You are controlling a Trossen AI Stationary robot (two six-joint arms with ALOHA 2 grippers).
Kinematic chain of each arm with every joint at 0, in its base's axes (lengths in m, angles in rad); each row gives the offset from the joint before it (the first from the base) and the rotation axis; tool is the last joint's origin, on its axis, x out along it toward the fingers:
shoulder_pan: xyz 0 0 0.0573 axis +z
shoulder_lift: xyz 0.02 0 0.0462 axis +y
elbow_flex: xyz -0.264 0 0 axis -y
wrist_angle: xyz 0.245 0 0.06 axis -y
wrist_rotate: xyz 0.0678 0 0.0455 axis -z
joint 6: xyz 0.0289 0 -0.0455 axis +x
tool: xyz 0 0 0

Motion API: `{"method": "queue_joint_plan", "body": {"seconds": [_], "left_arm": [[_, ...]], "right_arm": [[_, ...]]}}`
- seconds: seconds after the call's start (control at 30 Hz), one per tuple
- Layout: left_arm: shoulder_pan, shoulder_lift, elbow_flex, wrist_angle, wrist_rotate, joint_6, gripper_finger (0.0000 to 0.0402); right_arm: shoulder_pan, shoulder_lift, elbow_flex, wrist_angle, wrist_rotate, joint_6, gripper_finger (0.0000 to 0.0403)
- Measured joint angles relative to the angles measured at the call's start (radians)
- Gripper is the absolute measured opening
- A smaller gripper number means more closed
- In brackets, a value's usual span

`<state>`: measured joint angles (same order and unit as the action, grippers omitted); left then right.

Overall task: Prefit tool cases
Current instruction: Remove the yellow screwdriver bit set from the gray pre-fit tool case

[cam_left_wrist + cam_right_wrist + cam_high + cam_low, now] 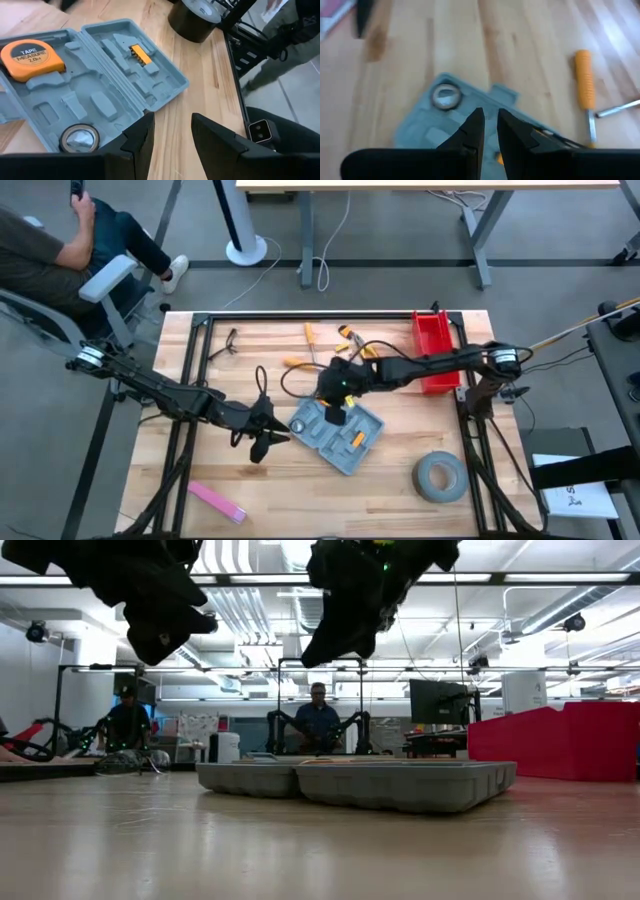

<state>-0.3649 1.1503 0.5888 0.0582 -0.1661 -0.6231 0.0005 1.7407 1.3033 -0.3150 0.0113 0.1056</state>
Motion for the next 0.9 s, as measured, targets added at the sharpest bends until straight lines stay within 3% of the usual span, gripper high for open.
{"method": "queue_joint_plan", "body": {"seconds": [0.27, 0.5, 0.9], "left_arm": [[0.000, 0.018, 0.015, -0.005, 0.006, -0.003, 0.0137], [0.000, 0.125, 0.084, -0.026, 0.085, 0.083, 0.0137], [0.014, 0.269, 0.216, -0.131, 0.101, 0.136, 0.0137]], "right_arm": [[0.118, 0.000, 0.000, -0.004, 0.018, 0.033, 0.0034], [0.229, 0.001, 0.000, -0.024, 0.050, 0.084, 0.0035], [0.356, 0.001, -0.001, -0.271, 0.148, 0.200, 0.0063]]}}
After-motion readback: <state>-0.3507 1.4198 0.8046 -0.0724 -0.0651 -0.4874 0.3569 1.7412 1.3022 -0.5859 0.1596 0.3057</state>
